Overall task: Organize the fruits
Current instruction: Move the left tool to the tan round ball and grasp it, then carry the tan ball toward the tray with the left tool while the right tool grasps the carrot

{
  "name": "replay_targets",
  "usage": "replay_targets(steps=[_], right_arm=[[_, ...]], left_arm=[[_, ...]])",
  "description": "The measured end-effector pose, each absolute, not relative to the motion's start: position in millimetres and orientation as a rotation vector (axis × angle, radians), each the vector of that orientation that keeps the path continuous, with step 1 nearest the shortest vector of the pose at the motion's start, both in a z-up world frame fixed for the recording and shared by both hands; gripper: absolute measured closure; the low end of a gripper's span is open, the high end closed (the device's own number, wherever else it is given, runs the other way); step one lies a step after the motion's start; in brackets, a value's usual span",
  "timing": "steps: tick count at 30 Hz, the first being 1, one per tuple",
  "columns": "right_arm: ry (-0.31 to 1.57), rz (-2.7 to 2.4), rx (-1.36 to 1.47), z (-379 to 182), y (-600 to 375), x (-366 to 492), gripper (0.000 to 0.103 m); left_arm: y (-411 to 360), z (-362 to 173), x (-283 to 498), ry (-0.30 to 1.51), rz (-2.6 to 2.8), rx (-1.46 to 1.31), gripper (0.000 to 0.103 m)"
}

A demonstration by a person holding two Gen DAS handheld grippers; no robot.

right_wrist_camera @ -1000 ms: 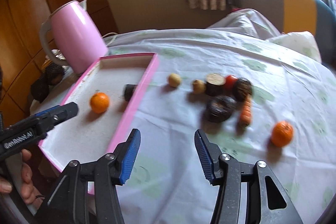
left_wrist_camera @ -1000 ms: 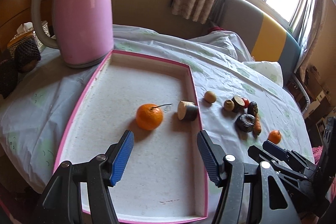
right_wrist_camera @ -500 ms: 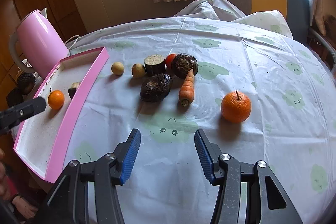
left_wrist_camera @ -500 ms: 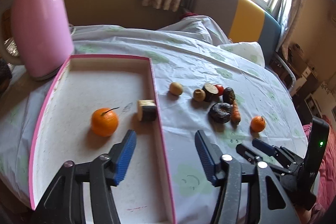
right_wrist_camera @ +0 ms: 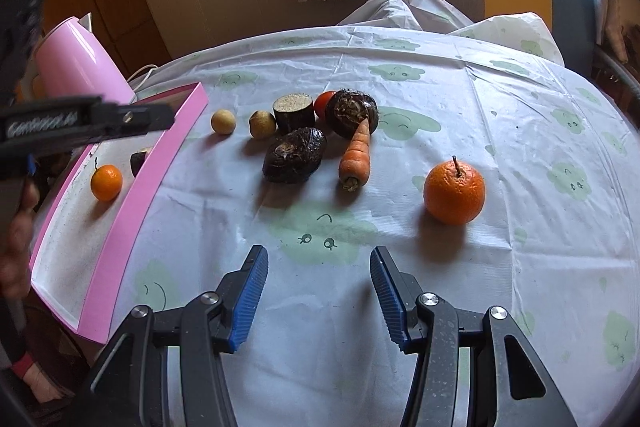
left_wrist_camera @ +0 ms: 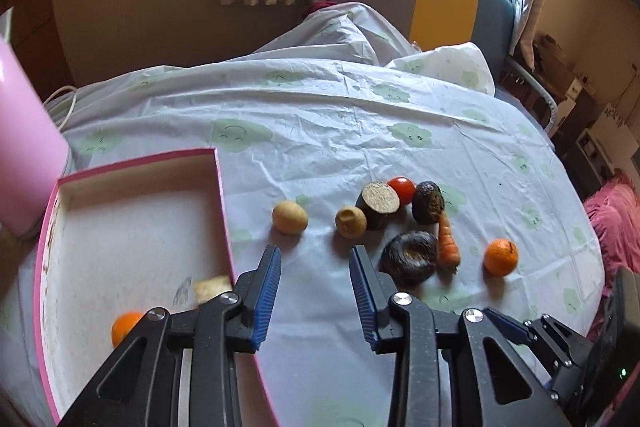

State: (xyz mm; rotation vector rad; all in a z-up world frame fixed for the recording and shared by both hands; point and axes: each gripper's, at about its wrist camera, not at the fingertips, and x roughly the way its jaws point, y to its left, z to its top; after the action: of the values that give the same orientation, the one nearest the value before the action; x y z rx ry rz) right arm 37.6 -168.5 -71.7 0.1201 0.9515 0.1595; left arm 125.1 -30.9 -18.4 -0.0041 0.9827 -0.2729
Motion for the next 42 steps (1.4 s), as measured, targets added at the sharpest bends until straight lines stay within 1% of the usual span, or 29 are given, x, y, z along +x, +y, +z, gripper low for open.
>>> replay_targets(steps=[11,13,14,15,16,22,30,33,36,38,42], right_arm=[[0.946,0.183,0.131,-76,-171,38,0.048],[0.944,0.188,0.132,-76,-171,38,0.048],[0.944,0.191,0.132,-76,-172,38,0.048],[0.944,0.194,0.131,-76,-172,37,0.048],[0.944,0.196,0.129,-76,-172,37,0.048],[0.938,0.201,0.133,-76,-172,37,0.048],[0.936,0.209,0.127,-76,-173,36,0.049],[0.935,0.207,0.118,-76,-173,37,0.05],[0.935,0.2,0.106,-76,-176,38,0.059],[0.935,0.192,0.098,-75,-179,39,0.069],[0.927,0.19,0.099,-69,-186,42,0.078]], left_arm=[[-51,-56,174,1.073,-0.203,0.096,0.067],[-51,-60,178,1.067,-0.18,0.105,0.067],[-52,-63,180,1.072,-0.174,0.109,0.068],[-52,-66,182,1.078,-0.181,0.102,0.078],[-52,-68,182,1.078,-0.186,0.097,0.077],[-50,-64,169,1.05,-0.195,0.088,0.077],[-51,-48,119,1.019,-0.25,0.043,0.077],[-54,-45,99,1.009,-0.271,0.035,0.077],[-56,-46,78,1.011,-0.292,0.026,0.077],[-57,-49,68,1.016,-0.303,0.022,0.077],[-60,-58,51,1.027,-0.328,0.028,0.077]])
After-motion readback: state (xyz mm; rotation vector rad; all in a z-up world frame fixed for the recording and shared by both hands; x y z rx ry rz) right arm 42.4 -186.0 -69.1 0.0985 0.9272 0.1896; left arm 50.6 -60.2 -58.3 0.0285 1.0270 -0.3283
